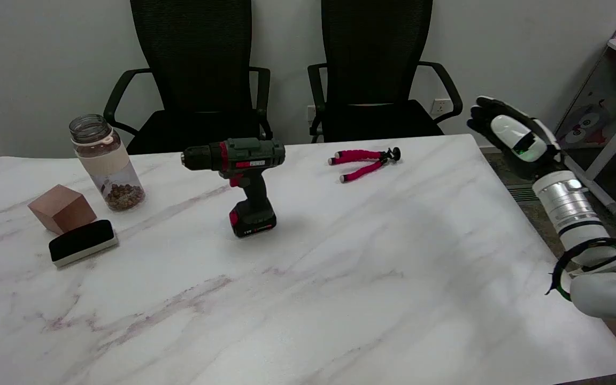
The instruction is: Pick up the power screwdriver.
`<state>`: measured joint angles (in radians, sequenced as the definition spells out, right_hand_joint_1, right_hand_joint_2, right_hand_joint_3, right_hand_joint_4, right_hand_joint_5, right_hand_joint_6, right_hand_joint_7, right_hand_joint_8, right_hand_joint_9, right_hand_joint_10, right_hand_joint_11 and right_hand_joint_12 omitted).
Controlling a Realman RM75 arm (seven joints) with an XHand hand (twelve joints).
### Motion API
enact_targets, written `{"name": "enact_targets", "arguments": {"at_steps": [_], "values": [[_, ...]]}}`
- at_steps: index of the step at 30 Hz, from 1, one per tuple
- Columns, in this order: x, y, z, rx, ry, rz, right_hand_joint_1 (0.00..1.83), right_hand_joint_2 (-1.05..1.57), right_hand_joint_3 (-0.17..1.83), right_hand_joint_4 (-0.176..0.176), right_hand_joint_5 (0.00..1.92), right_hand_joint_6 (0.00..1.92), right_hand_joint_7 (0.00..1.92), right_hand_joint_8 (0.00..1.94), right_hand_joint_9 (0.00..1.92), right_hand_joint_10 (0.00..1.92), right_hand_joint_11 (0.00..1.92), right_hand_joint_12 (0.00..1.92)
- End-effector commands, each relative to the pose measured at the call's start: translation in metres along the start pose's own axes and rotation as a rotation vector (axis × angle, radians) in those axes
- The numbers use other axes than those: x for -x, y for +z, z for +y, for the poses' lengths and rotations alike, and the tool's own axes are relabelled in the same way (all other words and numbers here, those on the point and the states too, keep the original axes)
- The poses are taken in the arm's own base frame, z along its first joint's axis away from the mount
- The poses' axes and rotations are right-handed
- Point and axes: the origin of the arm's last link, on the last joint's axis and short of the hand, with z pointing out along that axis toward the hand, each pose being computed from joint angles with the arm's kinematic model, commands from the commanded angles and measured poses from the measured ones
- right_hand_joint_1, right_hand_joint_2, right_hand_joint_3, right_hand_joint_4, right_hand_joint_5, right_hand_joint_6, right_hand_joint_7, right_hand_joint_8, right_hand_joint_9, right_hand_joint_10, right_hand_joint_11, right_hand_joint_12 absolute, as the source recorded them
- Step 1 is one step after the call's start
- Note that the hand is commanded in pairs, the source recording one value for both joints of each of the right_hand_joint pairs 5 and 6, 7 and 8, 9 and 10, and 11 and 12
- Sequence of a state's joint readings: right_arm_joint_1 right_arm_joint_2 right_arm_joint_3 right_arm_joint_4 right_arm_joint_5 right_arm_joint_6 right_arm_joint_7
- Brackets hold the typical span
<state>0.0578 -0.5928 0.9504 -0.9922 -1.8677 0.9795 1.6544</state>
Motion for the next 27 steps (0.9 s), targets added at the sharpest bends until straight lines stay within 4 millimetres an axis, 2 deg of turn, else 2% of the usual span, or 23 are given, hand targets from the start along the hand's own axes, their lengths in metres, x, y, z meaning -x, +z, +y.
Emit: {"name": "enact_targets", "arguments": {"at_steps": [1,7,15,27], "values": [[0.063,0.037,0.031,0.118,-0.131,-0.243,0.96,-0.03,0.92,0.001,0.52,0.52,0.52,0.52,0.39,0.39,0.42,0.42],[0.094,0.042,0.034,0.094,-0.156,-0.344,0.95,-0.07,0.94,0.008,0.52,0.52,0.52,0.52,0.39,0.39,0.41,0.41],[0.126,0.049,0.036,0.068,-0.179,-0.443,0.95,-0.23,0.97,0.049,0.46,0.46,0.46,0.46,0.37,0.37,0.37,0.37],[0.188,0.062,0.027,-0.007,-0.149,-0.573,0.94,-0.28,0.95,0.072,0.43,0.43,0.43,0.43,0.37,0.37,0.36,0.36]]}}
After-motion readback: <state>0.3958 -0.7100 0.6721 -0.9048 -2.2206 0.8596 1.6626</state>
